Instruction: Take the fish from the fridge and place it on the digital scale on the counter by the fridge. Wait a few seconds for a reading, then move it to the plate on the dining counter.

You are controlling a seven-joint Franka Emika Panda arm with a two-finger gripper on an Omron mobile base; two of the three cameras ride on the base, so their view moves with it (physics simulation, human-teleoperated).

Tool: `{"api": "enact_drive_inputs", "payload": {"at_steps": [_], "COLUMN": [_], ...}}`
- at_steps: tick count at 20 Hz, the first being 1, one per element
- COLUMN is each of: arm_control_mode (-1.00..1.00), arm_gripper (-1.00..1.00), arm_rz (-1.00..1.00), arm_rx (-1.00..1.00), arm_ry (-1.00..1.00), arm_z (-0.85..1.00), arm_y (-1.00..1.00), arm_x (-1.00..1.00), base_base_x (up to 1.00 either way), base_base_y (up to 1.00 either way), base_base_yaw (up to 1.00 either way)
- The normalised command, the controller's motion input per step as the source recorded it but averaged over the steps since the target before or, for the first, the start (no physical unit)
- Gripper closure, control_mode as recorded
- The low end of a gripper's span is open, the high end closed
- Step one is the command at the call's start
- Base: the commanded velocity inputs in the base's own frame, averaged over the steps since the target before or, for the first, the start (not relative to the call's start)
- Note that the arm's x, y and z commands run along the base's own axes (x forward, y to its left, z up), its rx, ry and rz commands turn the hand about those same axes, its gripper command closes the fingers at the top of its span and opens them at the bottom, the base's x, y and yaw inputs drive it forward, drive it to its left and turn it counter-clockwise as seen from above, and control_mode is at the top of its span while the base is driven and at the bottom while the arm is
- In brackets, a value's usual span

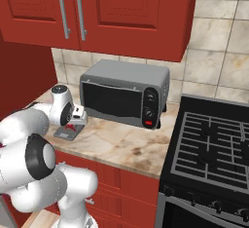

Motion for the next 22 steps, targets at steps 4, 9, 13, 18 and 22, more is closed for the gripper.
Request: {"api": "enact_drive_inputs", "payload": {"at_steps": [4,9,13,18,22], "arm_control_mode": [-1.0,-1.0,-1.0,-1.0,-1.0], "arm_gripper": [1.0,1.0,1.0,1.0,-1.0], "arm_rz": [0.04,0.02,0.01,0.0,0.0], "arm_rx": [0.0,0.0,-0.01,-0.01,-0.01], "arm_ry": [0.0,0.0,0.0,0.0,0.0], "arm_z": [-0.34,-0.36,-0.34,-0.26,-0.2], "arm_y": [0.06,0.1,0.15,0.11,0.08], "arm_x": [0.35,0.18,0.12,0.19,0.28], "base_base_x": [0.0,0.0,0.0,0.0,0.0], "base_base_y": [0.0,0.0,0.0,0.0,0.0], "base_base_yaw": [0.0,0.0,0.0,0.0,0.0]}}
